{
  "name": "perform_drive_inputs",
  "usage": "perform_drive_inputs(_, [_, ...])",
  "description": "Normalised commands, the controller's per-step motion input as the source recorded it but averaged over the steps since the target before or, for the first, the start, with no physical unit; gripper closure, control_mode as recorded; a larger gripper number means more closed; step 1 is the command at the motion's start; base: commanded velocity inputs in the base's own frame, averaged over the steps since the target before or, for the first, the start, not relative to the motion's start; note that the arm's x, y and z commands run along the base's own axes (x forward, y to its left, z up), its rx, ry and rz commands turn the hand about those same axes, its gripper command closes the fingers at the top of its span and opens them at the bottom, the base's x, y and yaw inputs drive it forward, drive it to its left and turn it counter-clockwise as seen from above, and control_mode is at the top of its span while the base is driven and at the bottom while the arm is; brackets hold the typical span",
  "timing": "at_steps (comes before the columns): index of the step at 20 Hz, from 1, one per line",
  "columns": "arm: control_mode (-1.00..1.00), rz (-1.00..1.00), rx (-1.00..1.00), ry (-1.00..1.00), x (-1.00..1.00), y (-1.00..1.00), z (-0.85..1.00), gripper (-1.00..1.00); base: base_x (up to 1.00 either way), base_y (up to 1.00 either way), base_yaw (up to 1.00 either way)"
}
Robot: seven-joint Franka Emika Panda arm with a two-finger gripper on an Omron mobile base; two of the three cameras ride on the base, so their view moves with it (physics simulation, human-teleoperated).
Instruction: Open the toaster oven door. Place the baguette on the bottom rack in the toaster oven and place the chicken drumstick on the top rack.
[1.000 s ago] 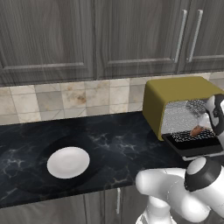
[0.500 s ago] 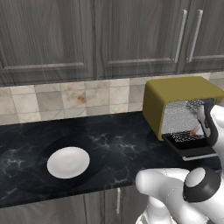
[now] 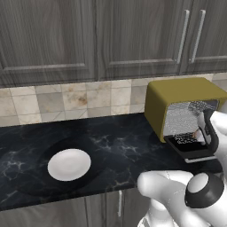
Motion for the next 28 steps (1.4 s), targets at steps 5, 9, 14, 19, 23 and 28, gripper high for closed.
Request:
perform_drive_inputs(5, [-1.0,0.0,-0.01,0.0,0.01,0.0,-0.15,-1.0,0.0,0.0,0.0])
perform_drive_inputs(9, [-1.0,0.0,0.0,0.0,0.12,0.0,-0.11,-1.0,0.0,0.0,0.0])
perform_drive_inputs(14, [-1.0,0.0,0.0,0.0,0.1,0.0,-0.1,-1.0,0.0,0.0,0.0])
perform_drive_inputs(19, [-1.0,0.0,0.0,-0.01,0.12,0.0,-0.03,-1.0,0.0,0.0,0.0])
perform_drive_inputs(23, [-1.0,0.0,0.0,-0.04,0.14,0.0,0.0,-1.0,0.0,0.0,0.0])
perform_drive_inputs(28, [-1.0,-0.01,0.0,-0.04,0.12,0.0,0.0,-1.0,0.0,0.0,0.0])
